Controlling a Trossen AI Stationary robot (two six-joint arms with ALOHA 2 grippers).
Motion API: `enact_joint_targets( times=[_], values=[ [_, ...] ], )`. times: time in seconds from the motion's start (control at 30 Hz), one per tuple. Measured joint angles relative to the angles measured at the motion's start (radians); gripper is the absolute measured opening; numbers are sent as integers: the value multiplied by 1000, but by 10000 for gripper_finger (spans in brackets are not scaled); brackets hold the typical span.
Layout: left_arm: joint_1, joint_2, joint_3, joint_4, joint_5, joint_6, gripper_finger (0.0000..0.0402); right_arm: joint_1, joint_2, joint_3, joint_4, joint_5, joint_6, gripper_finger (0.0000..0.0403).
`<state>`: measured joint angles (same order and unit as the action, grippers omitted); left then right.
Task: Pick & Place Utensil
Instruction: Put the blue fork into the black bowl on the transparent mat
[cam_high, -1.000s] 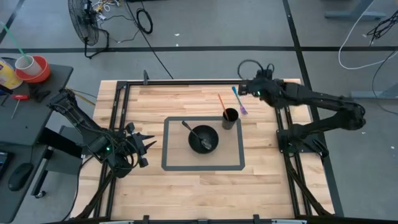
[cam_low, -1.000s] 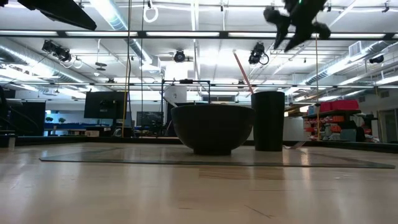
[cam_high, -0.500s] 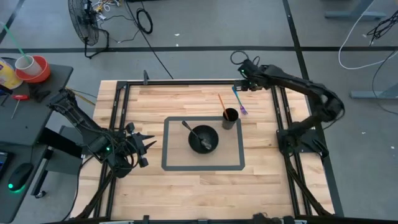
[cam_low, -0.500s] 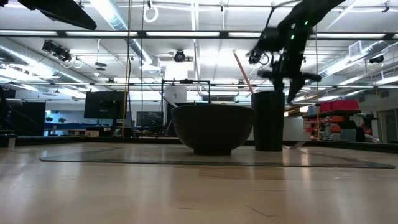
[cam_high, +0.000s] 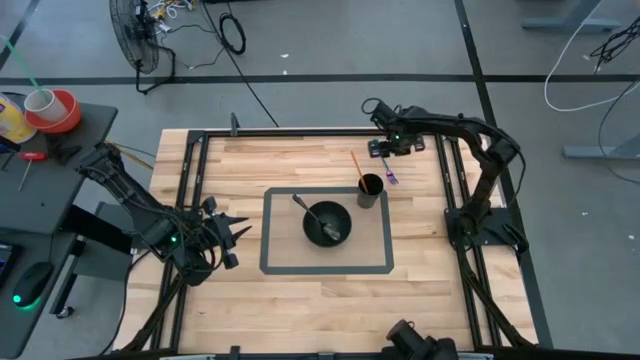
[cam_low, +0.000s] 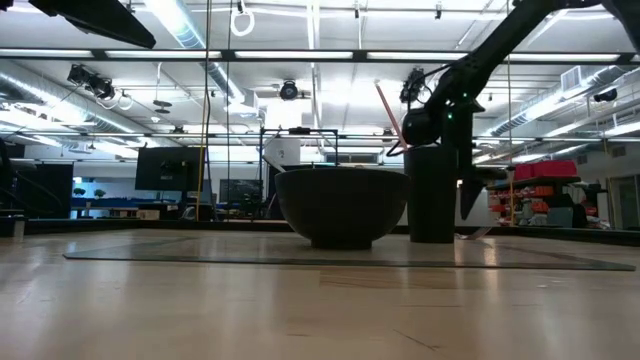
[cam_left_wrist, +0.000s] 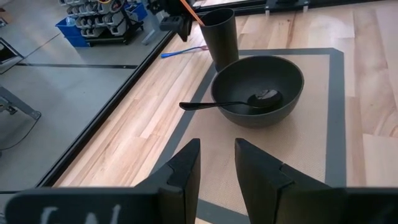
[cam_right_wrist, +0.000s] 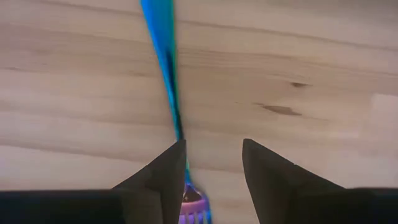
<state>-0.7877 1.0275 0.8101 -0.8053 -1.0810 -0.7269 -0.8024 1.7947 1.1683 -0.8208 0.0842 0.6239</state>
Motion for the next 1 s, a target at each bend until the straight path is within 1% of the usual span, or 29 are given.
enact_joint_targets(
  times=[0.13,0.43,0.53,0.63,0.9,1.0],
  values=[
    [17,0,0,-1,-3,0,105,-3,15,0,1,-31,-13,159],
    [41,0,0,0,19,-3,105,-3,95,0,41,-52,-6,159],
    [41,0,0,0,20,-3,105,-3,115,5,41,-56,-5,152],
    [41,0,0,0,20,-3,105,-4,123,5,41,-73,-4,133],
    [41,0,0,0,20,-3,105,-5,122,3,29,-83,15,64],
    [41,0,0,0,20,-3,105,-6,123,3,20,-83,15,45]
  ],
)
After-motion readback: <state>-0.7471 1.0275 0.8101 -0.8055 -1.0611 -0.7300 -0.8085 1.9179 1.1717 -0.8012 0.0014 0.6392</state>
